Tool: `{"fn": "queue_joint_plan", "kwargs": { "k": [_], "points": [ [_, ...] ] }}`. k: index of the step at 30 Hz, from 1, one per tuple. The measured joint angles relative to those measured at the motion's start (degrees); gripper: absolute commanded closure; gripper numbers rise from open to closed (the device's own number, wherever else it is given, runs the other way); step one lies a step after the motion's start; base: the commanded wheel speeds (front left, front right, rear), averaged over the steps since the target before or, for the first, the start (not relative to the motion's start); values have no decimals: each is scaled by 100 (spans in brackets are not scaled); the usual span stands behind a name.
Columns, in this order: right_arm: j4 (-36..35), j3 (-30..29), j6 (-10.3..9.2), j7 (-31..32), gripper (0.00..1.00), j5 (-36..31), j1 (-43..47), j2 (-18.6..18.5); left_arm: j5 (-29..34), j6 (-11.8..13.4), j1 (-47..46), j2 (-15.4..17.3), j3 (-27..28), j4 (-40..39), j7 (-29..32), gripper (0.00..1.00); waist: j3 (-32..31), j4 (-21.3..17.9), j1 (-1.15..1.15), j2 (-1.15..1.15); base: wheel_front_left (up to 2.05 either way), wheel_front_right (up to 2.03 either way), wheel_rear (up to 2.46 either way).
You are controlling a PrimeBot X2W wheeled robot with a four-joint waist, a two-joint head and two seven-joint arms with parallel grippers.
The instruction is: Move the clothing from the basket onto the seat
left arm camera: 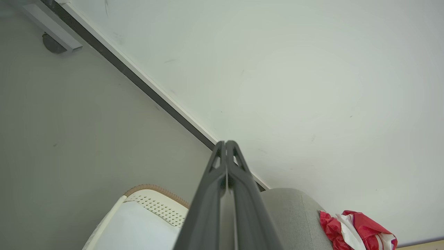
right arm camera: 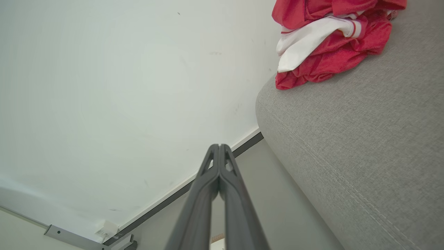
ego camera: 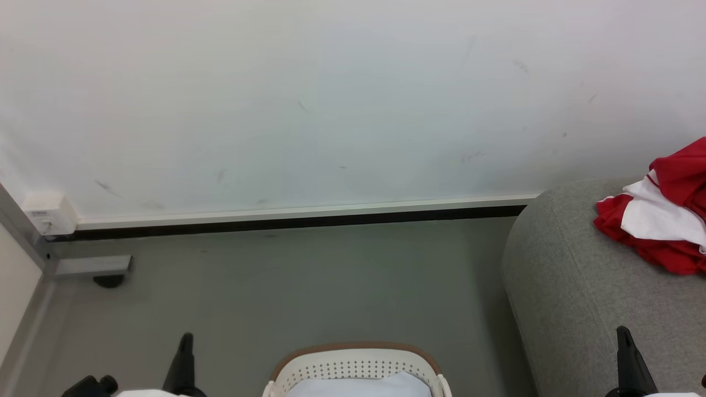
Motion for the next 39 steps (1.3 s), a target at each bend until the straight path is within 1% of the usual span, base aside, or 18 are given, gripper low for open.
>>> {"fn": "queue_joint_plan", "kwargs": {
  "k": [22,39],
  "points": [
    [-49,-75,-1,367,100,1626,-220,-14,-1382,-108,-163,-37,230,-109,368,100,60,66,0,0,0,0,0],
    [-78,-120,-1,595,100,2673,-339,-41,-2229,-181,-265,-68,386,-164,620,100,106,117,0,0,0,0,0]
  ]
}}
